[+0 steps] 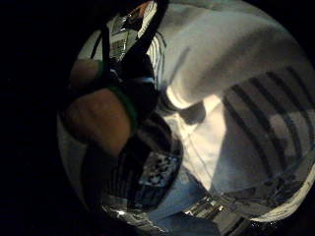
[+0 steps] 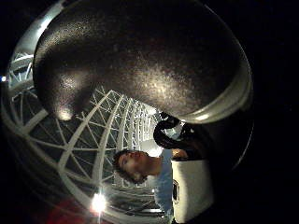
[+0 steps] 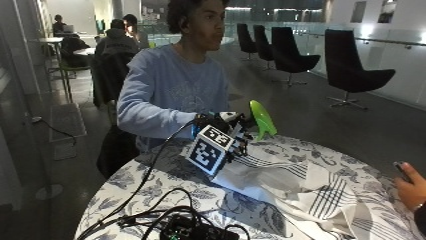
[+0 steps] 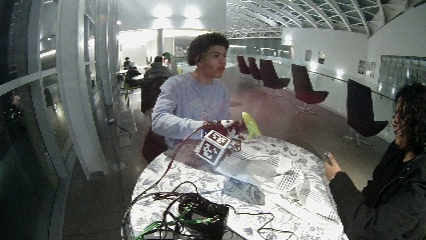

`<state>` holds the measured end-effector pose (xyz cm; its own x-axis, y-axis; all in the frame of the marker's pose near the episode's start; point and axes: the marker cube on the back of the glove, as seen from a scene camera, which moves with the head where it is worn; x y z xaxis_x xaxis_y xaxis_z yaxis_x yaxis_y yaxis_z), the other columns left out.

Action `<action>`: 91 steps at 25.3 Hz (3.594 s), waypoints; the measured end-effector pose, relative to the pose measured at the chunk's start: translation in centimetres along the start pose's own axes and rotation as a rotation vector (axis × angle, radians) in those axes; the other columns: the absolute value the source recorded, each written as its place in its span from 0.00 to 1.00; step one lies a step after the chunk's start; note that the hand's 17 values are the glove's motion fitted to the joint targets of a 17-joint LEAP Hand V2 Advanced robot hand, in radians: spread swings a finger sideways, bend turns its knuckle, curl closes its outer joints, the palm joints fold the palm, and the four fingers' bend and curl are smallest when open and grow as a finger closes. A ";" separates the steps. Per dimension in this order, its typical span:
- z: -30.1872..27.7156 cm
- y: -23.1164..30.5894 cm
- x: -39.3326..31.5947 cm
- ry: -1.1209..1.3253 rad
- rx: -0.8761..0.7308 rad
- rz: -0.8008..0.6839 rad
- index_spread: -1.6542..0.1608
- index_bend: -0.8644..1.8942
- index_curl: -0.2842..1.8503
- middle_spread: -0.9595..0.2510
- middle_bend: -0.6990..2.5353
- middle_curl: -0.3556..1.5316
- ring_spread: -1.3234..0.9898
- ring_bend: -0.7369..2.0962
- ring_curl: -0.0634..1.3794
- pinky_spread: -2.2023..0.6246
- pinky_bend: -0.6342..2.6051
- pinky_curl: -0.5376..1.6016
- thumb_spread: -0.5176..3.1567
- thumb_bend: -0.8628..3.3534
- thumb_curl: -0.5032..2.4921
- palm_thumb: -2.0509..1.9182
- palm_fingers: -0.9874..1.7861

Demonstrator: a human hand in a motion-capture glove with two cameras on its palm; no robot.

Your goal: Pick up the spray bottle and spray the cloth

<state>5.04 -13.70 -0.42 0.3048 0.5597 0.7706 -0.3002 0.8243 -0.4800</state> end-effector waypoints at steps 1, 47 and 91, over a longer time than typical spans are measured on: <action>0.1 0.0 0.2 -0.001 0.000 0.007 0.81 0.36 0.33 0.76 0.32 0.43 0.59 0.43 0.32 0.90 0.25 0.36 0.35 0.20 0.38 0.74 0.72; 13.6 -6.0 -8.1 0.075 -0.021 -0.676 0.81 0.37 0.32 0.74 0.33 0.45 0.59 0.43 0.32 0.89 0.23 0.35 0.36 0.20 0.39 0.74 0.70; -3.3 10.7 6.0 0.801 0.613 -0.600 0.76 0.37 0.30 0.75 0.32 0.42 0.57 0.40 0.29 0.85 0.24 0.35 0.43 0.20 0.33 0.71 0.67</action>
<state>6.69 -1.20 -2.33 0.9618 0.1689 0.2155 -0.2333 0.9177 0.3217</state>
